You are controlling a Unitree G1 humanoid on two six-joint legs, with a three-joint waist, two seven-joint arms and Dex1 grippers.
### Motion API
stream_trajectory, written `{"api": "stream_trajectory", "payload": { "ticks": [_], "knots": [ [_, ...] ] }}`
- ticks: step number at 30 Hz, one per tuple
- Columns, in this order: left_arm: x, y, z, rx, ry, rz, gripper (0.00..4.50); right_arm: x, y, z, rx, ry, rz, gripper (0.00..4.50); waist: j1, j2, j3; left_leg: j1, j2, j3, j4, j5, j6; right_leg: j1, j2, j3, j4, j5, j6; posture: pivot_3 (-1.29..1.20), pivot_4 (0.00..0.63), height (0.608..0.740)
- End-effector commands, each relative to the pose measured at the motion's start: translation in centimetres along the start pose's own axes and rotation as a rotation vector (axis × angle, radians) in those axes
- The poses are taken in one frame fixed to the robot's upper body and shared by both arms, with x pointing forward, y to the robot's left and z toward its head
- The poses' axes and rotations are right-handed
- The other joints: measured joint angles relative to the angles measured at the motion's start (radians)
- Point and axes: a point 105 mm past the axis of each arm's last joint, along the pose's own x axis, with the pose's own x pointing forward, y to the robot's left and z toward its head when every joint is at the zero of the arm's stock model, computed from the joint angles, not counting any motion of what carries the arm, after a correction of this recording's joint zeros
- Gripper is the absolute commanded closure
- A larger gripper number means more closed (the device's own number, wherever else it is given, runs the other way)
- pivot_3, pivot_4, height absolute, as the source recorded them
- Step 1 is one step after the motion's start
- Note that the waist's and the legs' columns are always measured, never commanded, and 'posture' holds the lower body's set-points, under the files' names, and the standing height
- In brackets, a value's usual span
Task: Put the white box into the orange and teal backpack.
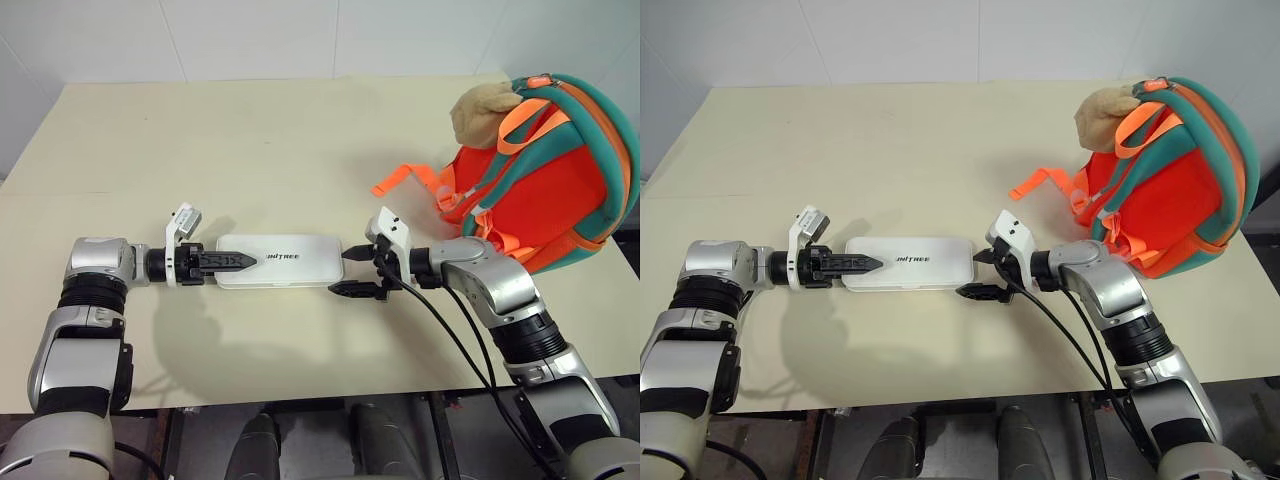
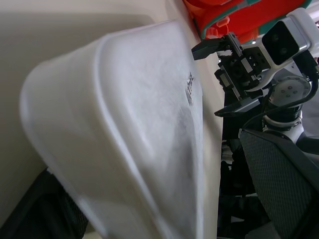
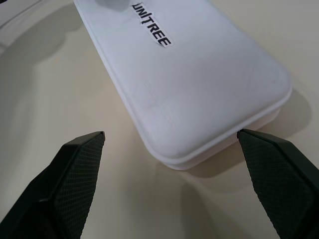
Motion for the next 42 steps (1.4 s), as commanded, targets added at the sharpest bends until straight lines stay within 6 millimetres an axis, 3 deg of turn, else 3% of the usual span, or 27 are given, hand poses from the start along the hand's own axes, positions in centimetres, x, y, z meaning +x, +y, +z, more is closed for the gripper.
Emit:
{"api": "stream_trajectory", "payload": {
  "ticks": [1, 8, 13, 15, 17, 21, 26, 30, 33, 42],
  "knots": [
    [-0.4, -0.7, 0.3, 0.014, -0.019, -0.031, 1.19, -0.7, 0.1, 1.2, -0.033, -0.058, -0.003, 0.0, 0.0, 0.0, 0.0, 0.0, 0.0, 0.0, 0.0, 0.0, 0.0, 0.0, 0.0, 0.0, 0.0, 0.0, 0.0, 0.0, 0.15, 0.74],
    [0.0, -1.7, 0.0, 0.008, -0.031, -0.093, 3.2, -2.0, -0.1, 2.0, -0.022, -0.112, -0.053, 0.0, 0.001, 0.0, 0.0, 0.0, 0.0, 0.0, 0.0, 0.0, 0.0, 0.0, 0.0, 0.0, 0.0, 0.0, 0.0, 0.0, 0.15, 0.74],
    [0.1, -2.2, -0.2, 0.064, -0.048, -0.105, 3.2, -4.8, 0.4, 2.9, -0.006, -0.179, -0.131, 0.0, 0.003, 0.0, 0.0, 0.0, 0.0, 0.0, -0.001, 0.0, 0.0, 0.0, 0.0, 0.0, 0.0, 0.0, 0.0, 0.0, 0.15, 0.74],
    [-0.2, -2.4, 0.1, 0.089, -0.086, -0.094, 3.2, -7.6, 0.1, 2.9, 0.023, -0.208, -0.241, 0.0, 0.005, 0.0, 0.0, 0.0, 0.0, 0.0, -0.001, 0.0, 0.0, 0.0, 0.0, 0.0, -0.001, 0.0, 0.0, 0.0, 0.15, 0.74],
    [-0.4, -2.5, 0.2, 0.103, -0.106, -0.09, 3.2, -9.2, 0.1, 2.8, 0.042, -0.222, -0.308, 0.0, 0.009, 0.0, 0.0, 0.0, 0.0, -0.001, -0.001, 0.0, 0.0, 0.0, 0.0, 0.0, -0.001, 0.0, 0.0, 0.0, 0.15, 0.74],
    [-1.5, -2.1, 0.1, 0.11, -0.153, -0.055, 3.2, -14.4, 0.2, 2.7, 0.071, -0.249, -0.569, 0.0, 0.014, 0.0, 0.0, 0.0, 0.0, -0.001, -0.001, 0.0, 0.0, 0.0, 0.0, 0.0, -0.001, -0.001, -0.001, 0.0, 0.15, 0.74],
    [-1.4, -1.5, -0.5, 0.11, -0.153, -0.032, 3.2, -19.1, 0.4, 2.5, 0.098, -0.26, -0.923, 0.0, 0.017, 0.0, 0.0, 0.001, 0.0, -0.001, -0.001, 0.0, 0.0, 0.0, 0.0, 0.0, -0.001, -0.001, -0.002, 0.0, 0.15, 0.74],
    [-1.0, -1.3, -0.5, 0.115, -0.143, -0.032, 3.2, -20.3, 0.0, 2.2, 0.121, -0.259, -1.087, 0.0, 0.019, -0.001, 0.0, 0.001, 0.0, 0.0, -0.001, 0.0, 0.0, 0.0, 0.0, 0.0, -0.001, -0.001, -0.002, 0.0, 0.15, 0.74],
    [-0.1, -1.4, -0.1, 0.138, -0.126, -0.042, 3.2, -21.1, -2.3, 2.0, 0.189, -0.316, -1.233, 0.0, 0.021, -0.001, 0.0, 0.001, 0.0, 0.0, -0.001, 0.0, 0.0, 0.0, 0.0, 0.001, -0.002, -0.001, -0.003, 0.0, 0.15, 0.74],
    [-0.3, -1.5, 0.2, 0.152, -0.157, -0.046, 3.2, -20.8, -6.5, 3.9, 0.28, -0.502, -1.217, 0.0, 0.023, -0.001, 0.0, 0.0, 0.0, 0.0, -0.005, 0.001, 0.0, 0.0, -0.001, 0.0, -0.004, 0.0, -0.003, 0.0, 0.15, 0.74]
  ]
}}
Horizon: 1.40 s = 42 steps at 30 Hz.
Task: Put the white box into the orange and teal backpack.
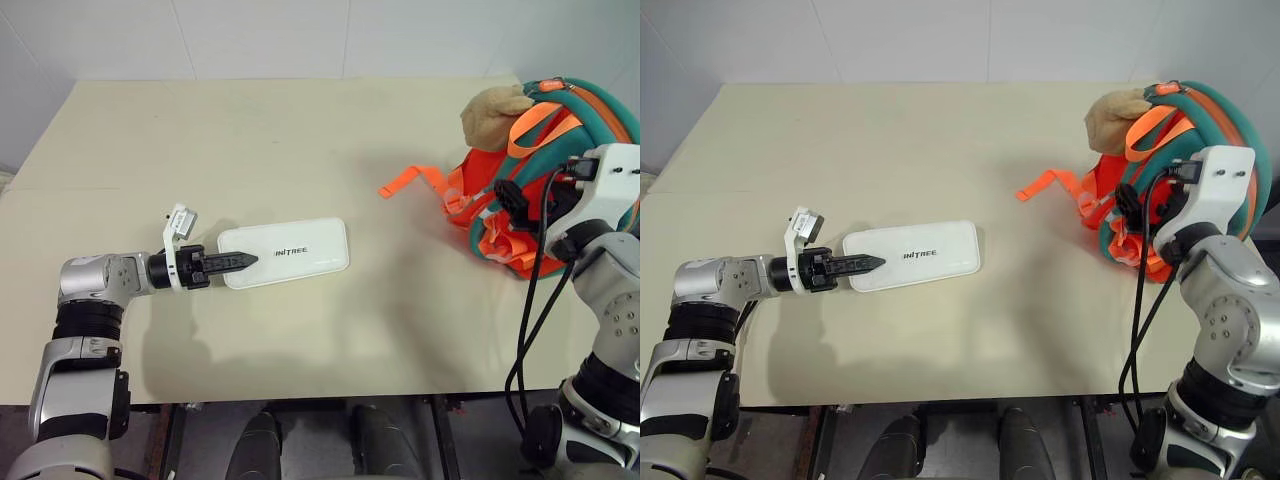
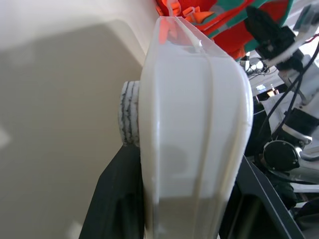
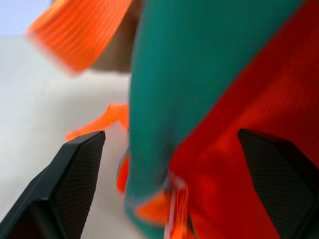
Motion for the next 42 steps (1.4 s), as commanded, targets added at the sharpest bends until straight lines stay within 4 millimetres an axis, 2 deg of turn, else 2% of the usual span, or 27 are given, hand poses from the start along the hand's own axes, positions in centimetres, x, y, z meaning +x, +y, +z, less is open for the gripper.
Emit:
{"api": "stream_trajectory", "payload": {
  "ticks": [1, 4, 7, 10, 13, 16, 18, 19, 22, 25, 28, 30, 32, 34, 37, 39, 42],
  "knots": [
    [-0.7, -0.4, 0.5, 0.026, -0.035, -0.002, 3.2, 0.9, -0.2, 1.5, 0.042, -0.072, 0.011, 0.0, -0.002, 0.0, 0.0, 0.0, 0.0, 0.0, 0.0, 0.0, 0.0, 0.0, 0.0, 0.0, 0.0, 0.0, 0.0, 0.0, 0.15, 0.74],
    [-1.0, -0.1, 0.1, 0.017, -0.048, 0.013, 3.2, 2.2, 0.1, 1.4, 0.029, -0.087, 0.032, 0.0, -0.006, 0.0, 0.0, 0.0, 0.0, 0.0, -0.001, 0.0, 0.0, 0.0, 0.0, 0.0, -0.001, -0.001, 0.0, 0.0, 0.15, 0.74],
    [-0.9, -0.2, -0.1, 0.012, -0.064, 0.016, 3.2, 3.8, 0.0, 0.3, 0.048, -0.084, 0.03, 0.63, -0.013, 0.0, 0.0, 0.0, 0.0, 0.0, -0.001, 0.0, 0.0, 0.0, 0.0, 0.0, 0.0, 0.0, 0.001, 0.0, 0.15, 0.74],
    [-0.6, -0.3, 0.0, 0.015, -0.085, 0.013, 3.2, 5.6, 0.6, -1.0, 0.115, -0.082, 0.067, 1.63, -0.021, 0.0, 0.0, 0.001, 0.0, 0.0, 0.0, 0.0, 0.0, 0.0, 0.0, 0.0, 0.001, 0.0, 0.001, 0.0, 0.15, 0.74],
    [-0.7, -0.3, 0.0, 0.019, -0.103, 0.017, 3.2, 6.6, 2.7, -1.5, 0.158, -0.086, 0.184, 2.69, -0.027, 0.0, 0.0, 0.002, 0.0, 0.0, 0.001, 0.002, -0.001, 0.001, 0.0, 0.0, 0.001, 0.001, 0.002, 0.0, 0.15, 0.74],
    [-1.0, -0.3, 0.3, 0.027, -0.127, 0.031, 3.2, 6.8, 5.1, -1.0, 0.231, -0.102, 0.336, 3.78, -0.039, 0.0, 0.0, 0.002, 0.0, 0.0, 0.001, 0.002, -0.001, 0.001, 0.0, 0.0, 0.003, 0.002, 0.002, 0.0, 0.15, 0.74],
    [-1.4, -0.3, 0.5, 0.031, -0.148, 0.042, 3.2, 6.4, 6.6, -0.8, 0.245, -0.101, 0.441, 4.34, -0.043, 0.0, 0.0, 0.002, 0.0, 0.0, 0.001, 0.002, -0.001, 0.001, 0.0, 0.0, 0.003, 0.002, 0.002, 0.0, 0.15, 0.74],
    [-1.5, -0.3, 0.6, 0.033, -0.157, 0.047, 3.2, 6.2, 7.3, -0.6, 0.238, -0.102, 0.496, 4.47, -0.046, 0.0, 0.0, 0.002, 0.0, 0.0, 0.001, 0.002, -0.001, 0.001, 0.0, 0.0, 0.003, 0.002, 0.002, 0.0, 0.15, 0.74],
    [-2.2, -0.2, 1.1, 0.054, -0.175, 0.07, 3.2, 5.0, 9.4, -0.2, 0.243, -0.08, 0.669, 4.48, -0.052, 0.0, 0.0, 0.002, 0.0, 0.0, 0.001, 0.002, -0.001, 0.001, 0.0, 0.0, 0.003, 0.002, 0.002, 0.0, 0.15, 0.74],
    [-3.7, -0.1, 2.5, 0.107, -0.212, 0.112, 3.2, 0.2, 13.5, 1.0, 0.23, -0.04, 1.076, 4.48, -0.055, 0.001, 0.0, 0.002, 0.0, 0.0, 0.001, 0.002, -0.001, 0.0, 0.0, 0.0, 0.003, 0.002, 0.002, 0.0, 0.15, 0.74],
    [-5.1, 0.0, 3.8, 0.161, -0.244, 0.147, 3.2, -3.6, 15.2, 1.1, 0.218, 0.044, 1.312, 4.48, -0.054, 0.001, 0.0, 0.002, 0.0, 0.0, -0.001, 0.002, -0.001, -0.001, 0.001, 0.0, 0.003, 0.001, 0.002, 0.0, 0.15, 0.74],
    [-5.8, 0.0, 4.4, 0.185, -0.261, 0.165, 3.2, -5.3, 15.7, 1.0, 0.215, 0.09, 1.403, 4.48, -0.053, 0.0, 0.0, 0.001, 0.0, 0.0, -0.001, 0.002, -0.001, -0.001, 0.001, 0.0, 0.002, 0.001, 0.002, 0.0, 0.15, 0.74],
    [-7.4, -0.2, 5.3, 0.24, -0.294, 0.191, 3.2, -8.2, 16.2, 1.0, 0.243, 0.163, 1.541, 4.48, -0.05, 0.001, 0.001, 0.001, 0.0, 0.0, -0.001, 0.001, -0.001, -0.001, 0.001, 0.0, 0.0, 0.001, 0.002, 0.0, 0.15, 0.74],
    [-8.8, -0.6, 5.9, 0.288, -0.323, 0.215, 3.2, -10.9, 16.2, 0.7, 0.248, 0.244, 1.642, 4.48, -0.046, 0.0, 0.001, 0.0, 0.001, 0.0, -0.002, 0.001, -0.001, -0.001, 0.0, 0.0, -0.001, 0.0, 0.002, 0.0, 0.15, 0.74],
    [-9.8, -1.0, 6.1, 0.316, -0.344, 0.216, 3.2, -12.4, 15.7, 0.4, 0.256, 0.311, 1.667, 4.48, -0.04, 0.0, 0.001, -0.002, 0.001, 0.0, -0.003, -0.001, 0.0, -0.003, 0.0, 0.0, -0.002, -0.001, 0.002, 0.0, 0.15, 0.74],
    [-10.4, -1.8, 6.1, 0.339, -0.365, 0.196, 3.2, -12.9, 14.3, -0.3, 0.257, 0.397, 1.631, 4.48, -0.03, 0.0, 0.001, -0.002, 0.001, 0.0, -0.003, -0.002, 0.0, -0.003, 0.0, 0.0, -0.003, -0.002, 0.002, 0.0, 0.15, 0.74],
    [-10.6, -3.5, 6.2, 0.388, -0.395, 0.143, 3.2, -11.8, 12.2, -0.9, 0.246, 0.478, 1.52, 4.48, -0.021, 0.0, 0.001, -0.003, 0.001, 0.001, -0.002, -0.003, 0.0, -0.003, 0.0, 0.0, -0.004, -0.003, 0.001, 0.0, 0.15, 0.74]
  ]
}}
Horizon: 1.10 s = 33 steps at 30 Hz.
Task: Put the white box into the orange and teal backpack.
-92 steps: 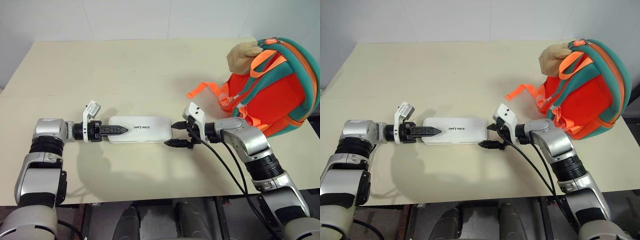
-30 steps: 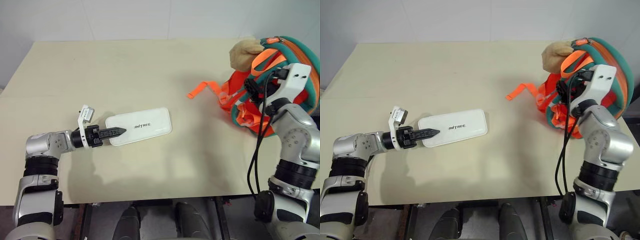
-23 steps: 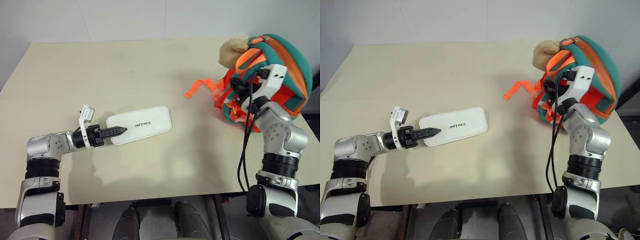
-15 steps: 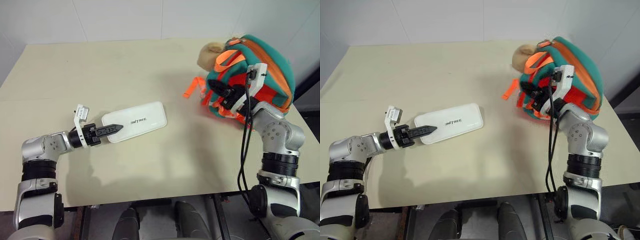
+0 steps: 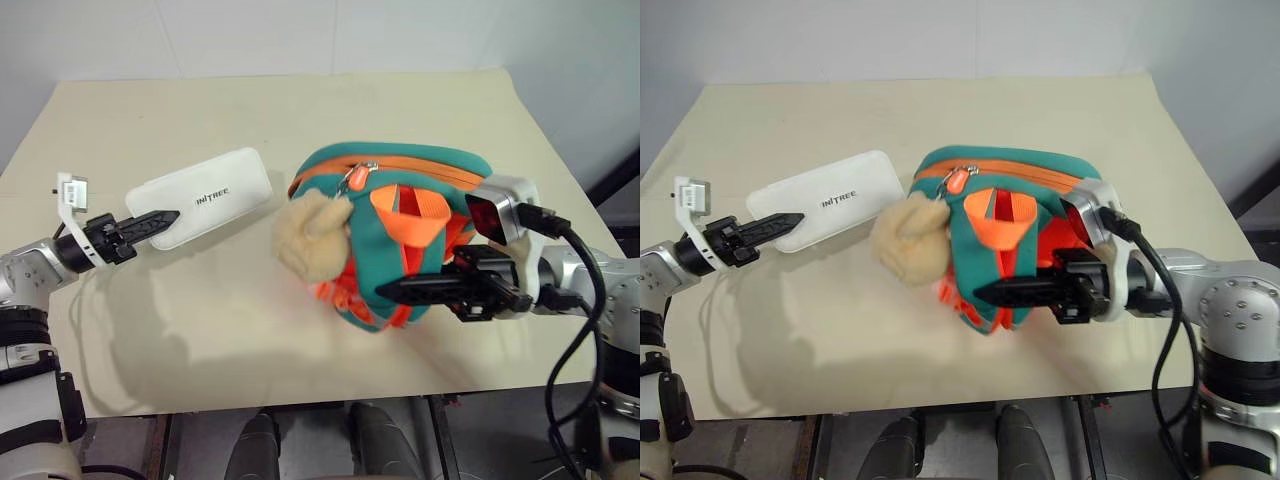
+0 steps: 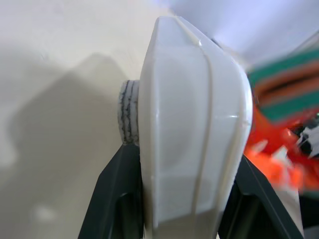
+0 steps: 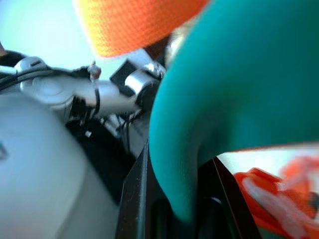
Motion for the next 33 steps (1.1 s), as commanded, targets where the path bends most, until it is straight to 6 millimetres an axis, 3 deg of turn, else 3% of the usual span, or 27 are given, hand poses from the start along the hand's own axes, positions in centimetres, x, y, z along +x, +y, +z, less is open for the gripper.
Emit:
{"api": "stream_trajectory", "payload": {
  "ticks": [1, 6, 12, 18, 24, 27, 33],
  "knots": [
    [-0.6, -2.7, 2.6, 0.094, -0.086, -0.096, 3.2, -2.1, -0.4, 0.7, 0.001, 0.008, -0.058, 4.48, 0.002, -0.001, 0.0, 0.0, 0.0, 0.0, 0.0, 0.0, 0.0, 0.0, 0.0, 0.0, 0.0, 0.0, 0.0, 0.0, 0.15, 0.74],
    [-0.4, -5.1, 3.1, 0.141, -0.119, -0.17, 3.2, -4.1, -2.6, 1.9, -0.026, 0.007, -0.155, 4.48, 0.004, -0.002, 0.001, 0.0, 0.0, 0.001, 0.004, 0.0, 0.0, 0.0, 0.0, 0.0, 0.001, 0.0, 0.0, 0.0, 0.15, 0.74],
    [0.5, -10.5, 4.5, 0.188, -0.194, -0.346, 3.2, -2.8, -3.2, 2.0, -0.058, 0.024, -0.102, 4.48, 0.003, -0.002, 0.001, -0.001, 0.0, 0.0, 0.004, 0.0, 0.0, 0.0, 0.0, 0.0, 0.001, 0.001, 0.001, 0.0, 0.15, 0.74],
    [1.1, -14.6, 4.3, 0.182, -0.131, -0.501, 3.2, -2.4, -3.7, 1.4, -0.058, 0.03, -0.091, 4.48, 0.0, -0.002, 0.001, -0.001, 0.0, 0.0, 0.004, -0.001, -0.001, 0.0, 0.0, 0.0, 0.001, 0.0, 0.001, 0.0, 0.15, 0.74],
    [1.8, -16.3, 5.8, 0.184, -0.16, -0.596, 3.2, -2.1, -4.0, 1.4, -0.066, 0.03, -0.09, 4.48, 0.001, -0.003, 0.001, 0.0, 0.0, 0.0, 0.006, -0.001, -0.001, 0.0, 0.001, 0.0, 0.002, 0.0, 0.001, 0.0, 0.15, 0.74],
    [2.2, -16.7, 5.1, 0.189, -0.081, -0.613, 3.2, -2.1, -4.0, 1.2, -0.067, 0.028, -0.093, 4.48, -0.002, -0.003, 0.001, 0.0, 0.0, 0.0, 0.007, -0.001, -0.001, 0.001, 0.001, 0.0, 0.002, 0.001, 0.001, 0.0, 0.15, 0.74],
    [2.7, -14.3, 3.3, 0.249, 0.049, -0.534, 3.2, -2.0, -4.1, 1.2, -0.08, 0.012, -0.102, 4.48, -0.001, -0.003, 0.001, 0.001, 0.0, 0.0, 0.005, -0.001, -0.001, 0.001, 0.001, 0.0, 0.002, 0.0, 0.0, 0.0, 0.15, 0.74]
  ]
}}
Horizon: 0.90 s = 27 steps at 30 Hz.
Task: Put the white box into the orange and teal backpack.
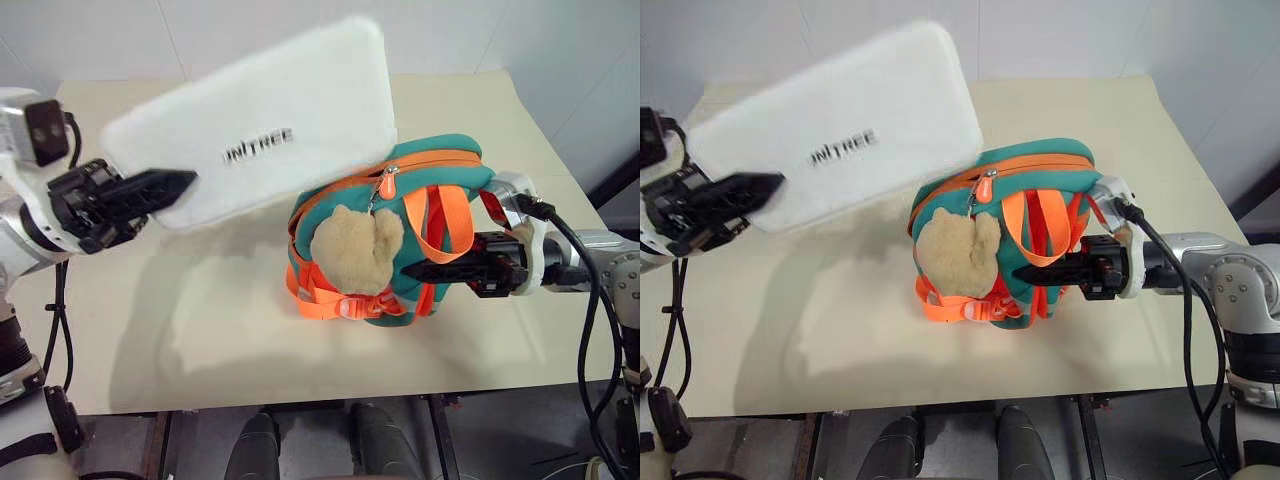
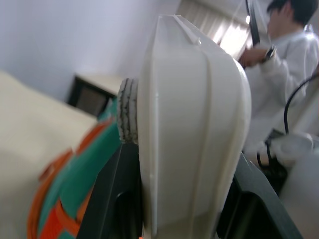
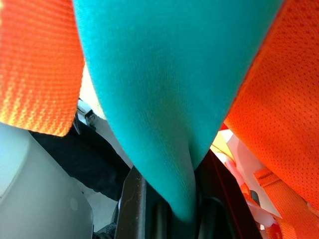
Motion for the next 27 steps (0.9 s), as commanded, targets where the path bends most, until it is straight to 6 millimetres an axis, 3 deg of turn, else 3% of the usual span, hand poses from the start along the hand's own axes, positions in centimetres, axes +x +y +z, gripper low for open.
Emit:
{"api": "stream_trajectory", "payload": {
  "ticks": [1, 7, 11, 24, 27],
  "knots": [
    [-0.5, 0.8, -0.1, 0.089, 0.06, 0.036, 3.2, 0.1, 0.7, 0.6, -0.049, -0.017, 0.015, 4.48, 0.003, 0.0, 0.0, 0.0, 0.0, 0.0, 0.0, 0.0, 0.0, 0.0, 0.0, 0.0, 0.0, 0.0, 0.0, 0.0, 0.15, 0.74],
    [-1.2, 2.7, -0.5, 0.225, 0.188, 0.094, 3.2, 0.1, 0.8, 0.4, -0.051, -0.026, 0.01, 4.48, 0.004, 0.0, 0.0, 0.0, 0.0, 0.0, 0.0, 0.0, 0.0, 0.0, 0.0, 0.0, -0.001, 0.0, 0.0, 0.0, 0.15, 0.74],
    [-1.6, 4.0, 0.5, 0.338, 0.199, 0.134, 3.2, 0.1, 0.9, 0.2, -0.049, -0.029, 0.007, 4.48, 0.006, 0.0, 0.0, 0.0, 0.0, 0.0, 0.0, 0.0, 0.0, 0.001, 0.0, 0.0, 0.0, 0.0, 0.0, 0.0, 0.15, 0.74],
    [-2.2, 6.0, 2.3, 0.548, 0.328, 0.182, 3.2, 0.5, 1.1, -0.1, -0.045, -0.042, 0.014, 4.48, 0.011, 0.0, 0.0, 0.0, 0.0, 0.0, 0.002, 0.0, 0.0, 0.001, 0.0, 0.0, 0.0, 0.0, 0.001, 0.0, 0.15, 0.74],
    [-2.3, 6.3, 1.8, 0.562, 0.409, 0.159, 3.2, 0.5, 1.1, -0.2, -0.045, -0.044, 0.017, 4.48, 0.015, 0.0, 0.0, 0.0, 0.0, 0.0, 0.002, 0.0, 0.0, 0.001, 0.0, 0.0, 0.0, 0.0, 0.001, 0.0, 0.15, 0.74]
  ]
}}
